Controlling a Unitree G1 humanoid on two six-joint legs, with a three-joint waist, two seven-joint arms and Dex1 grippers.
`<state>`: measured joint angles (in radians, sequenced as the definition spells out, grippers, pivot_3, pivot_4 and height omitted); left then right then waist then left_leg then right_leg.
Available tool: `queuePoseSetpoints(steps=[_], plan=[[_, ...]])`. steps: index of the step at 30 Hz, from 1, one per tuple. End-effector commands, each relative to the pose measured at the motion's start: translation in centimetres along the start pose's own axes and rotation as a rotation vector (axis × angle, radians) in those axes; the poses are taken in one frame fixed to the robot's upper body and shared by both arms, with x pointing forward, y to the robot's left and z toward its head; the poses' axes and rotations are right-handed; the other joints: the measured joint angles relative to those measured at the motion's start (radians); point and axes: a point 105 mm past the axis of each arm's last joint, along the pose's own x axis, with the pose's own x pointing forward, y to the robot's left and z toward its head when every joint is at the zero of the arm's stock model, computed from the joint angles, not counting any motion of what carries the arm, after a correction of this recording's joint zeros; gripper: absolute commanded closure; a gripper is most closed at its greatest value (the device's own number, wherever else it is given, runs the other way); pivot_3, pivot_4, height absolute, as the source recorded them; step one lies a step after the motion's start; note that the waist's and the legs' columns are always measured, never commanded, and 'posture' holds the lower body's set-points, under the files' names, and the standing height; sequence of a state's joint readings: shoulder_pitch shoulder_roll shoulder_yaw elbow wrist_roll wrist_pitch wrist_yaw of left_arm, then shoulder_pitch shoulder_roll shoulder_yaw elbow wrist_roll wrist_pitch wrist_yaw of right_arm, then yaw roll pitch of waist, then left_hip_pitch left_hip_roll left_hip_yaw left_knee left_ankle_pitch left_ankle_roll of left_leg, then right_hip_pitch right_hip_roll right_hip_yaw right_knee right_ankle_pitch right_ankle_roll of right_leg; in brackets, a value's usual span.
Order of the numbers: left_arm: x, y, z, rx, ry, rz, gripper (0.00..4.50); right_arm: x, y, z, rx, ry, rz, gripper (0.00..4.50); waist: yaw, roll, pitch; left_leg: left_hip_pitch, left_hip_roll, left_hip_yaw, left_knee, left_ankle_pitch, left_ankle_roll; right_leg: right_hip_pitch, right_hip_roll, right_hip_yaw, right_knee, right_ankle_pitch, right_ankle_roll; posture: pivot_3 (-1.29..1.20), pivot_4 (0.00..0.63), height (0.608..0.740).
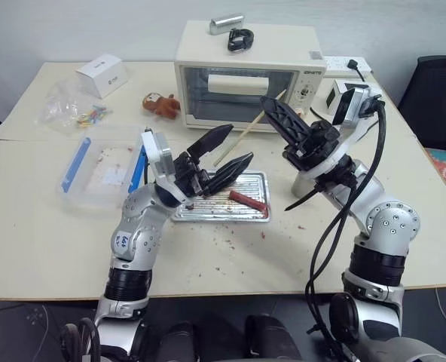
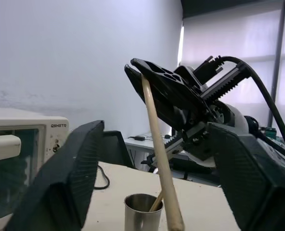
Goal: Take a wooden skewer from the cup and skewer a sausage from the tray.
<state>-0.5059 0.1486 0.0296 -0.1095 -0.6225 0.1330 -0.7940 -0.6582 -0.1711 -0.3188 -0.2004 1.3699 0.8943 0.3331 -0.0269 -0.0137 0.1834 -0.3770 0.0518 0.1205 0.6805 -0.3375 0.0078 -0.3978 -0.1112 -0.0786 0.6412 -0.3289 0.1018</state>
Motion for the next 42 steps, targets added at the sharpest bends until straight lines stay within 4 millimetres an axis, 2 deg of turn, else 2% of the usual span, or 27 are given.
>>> queuePoseSetpoints(steps=[1,9,12,15,19,22,26,28,31,37,39,42], plan=[[0.8,-0.3,1.1,0.047,-0.042,-0.015,2.06,0.3,1.5,0.3,-0.011,-0.021,0.056,4.50,0.000,0.000,0.000,0.000,0.000,0.000,0.000,0.000,0.000,0.000,0.000,0.000,0.000,0.000,0.000,0.00,0.150,0.740],[0.9,-0.2,1.3,0.048,-0.057,-0.005,4.49,0.4,1.4,-0.1,0.002,-0.031,0.051,4.50,0.000,0.000,0.000,0.000,0.000,0.000,0.000,0.000,0.000,0.000,0.000,0.000,-0.001,0.000,0.000,0.00,0.150,0.740],[1.0,0.0,1.6,0.048,-0.064,0.016,4.49,0.0,1.2,-0.5,0.021,-0.012,0.043,4.50,0.000,0.000,0.000,-0.001,0.000,-0.001,0.000,0.000,0.000,0.000,0.000,0.000,-0.002,0.000,0.001,0.00,0.150,0.740],[0.8,0.6,1.9,0.058,-0.054,0.037,4.50,-0.5,1.0,-0.5,-0.017,0.015,0.016,3.73,0.000,0.000,0.000,-0.001,0.000,-0.001,0.000,0.000,0.000,0.000,0.000,0.000,-0.002,0.000,0.001,0.00,0.150,0.740],[-0.6,1.6,2.4,0.096,0.002,0.053,4.50,-1.8,0.8,1.5,-0.202,0.043,-0.041,2.43,0.001,0.000,0.000,-0.002,-0.001,-0.002,0.000,0.000,0.001,0.000,0.000,0.000,-0.003,0.001,0.001,0.00,0.150,0.740],[-3.5,2.5,2.8,0.107,0.097,0.074,4.50,-3.9,1.3,1.1,-0.406,0.240,-0.047,1.40,0.001,0.000,0.000,-0.002,-0.001,-0.001,-0.001,-0.001,0.002,0.000,-0.001,-0.001,-0.005,0.001,0.002,0.00,0.150,0.740],[-9.4,2.8,2.7,0.086,0.283,0.131,4.50,-8.0,1.1,-0.8,-0.644,0.535,-0.041,0.07,-0.002,0.000,0.000,-0.002,0.000,-0.001,-0.009,-0.001,0.002,0.000,0.000,-0.002,-0.013,0.001,0.002,0.00,0.150,0.740],[-12.0,2.9,2.9,0.084,0.353,0.173,4.50,-10.2,0.5,-1.7,-0.751,0.643,-0.035,0.03,0.001,0.000,0.000,-0.001,-0.001,0.000,-0.012,-0.001,0.002,0.000,0.000,-0.003,-0.015,0.001,0.002,0.00,0.150,0.740],[-15.5,3.0,3.6,0.084,0.429,0.254,4.50,-12.9,-0.4,-1.6,-0.799,0.647,-0.104,0.03,0.004,-0.001,0.001,-0.001,-0.001,0.000,-0.013,-0.001,0.002,0.000,0.000,-0.006,-0.016,0.001,0.002,0.00,0.150,0.740],[-19.4,1.7,4.6,0.032,0.500,0.366,4.50,-19.0,-1.6,-1.6,-0.882,0.740,-0.207,0.03,0.017,-0.002,0.001,0.003,-0.004,0.001,-0.012,0.000,0.003,0.006,-0.003,-0.005,-0.021,0.003,0.007,0.00,0.150,0.740],[-20.4,1.3,4.9,0.006,0.510,0.398,4.50,-19.9,-1.9,-1.5,-0.893,0.764,-0.221,0.03,0.021,-0.002,0.001,0.004,-0.004,0.001,-0.012,0.000,0.004,0.006,-0.004,-0.003,-0.020,0.004,0.007,0.00,0.150,0.740],[-20.4,1.2,5.0,0.014,0.505,0.410,4.50,-18.7,-2.4,-2.1,-0.899,0.790,-0.192,0.03,0.021,-0.002,0.001,0.007,-0.003,0.001,-0.012,0.001,0.002,0.006,-0.006,-0.001,-0.018,0.005,0.005,0.00,0.150,0.740]])
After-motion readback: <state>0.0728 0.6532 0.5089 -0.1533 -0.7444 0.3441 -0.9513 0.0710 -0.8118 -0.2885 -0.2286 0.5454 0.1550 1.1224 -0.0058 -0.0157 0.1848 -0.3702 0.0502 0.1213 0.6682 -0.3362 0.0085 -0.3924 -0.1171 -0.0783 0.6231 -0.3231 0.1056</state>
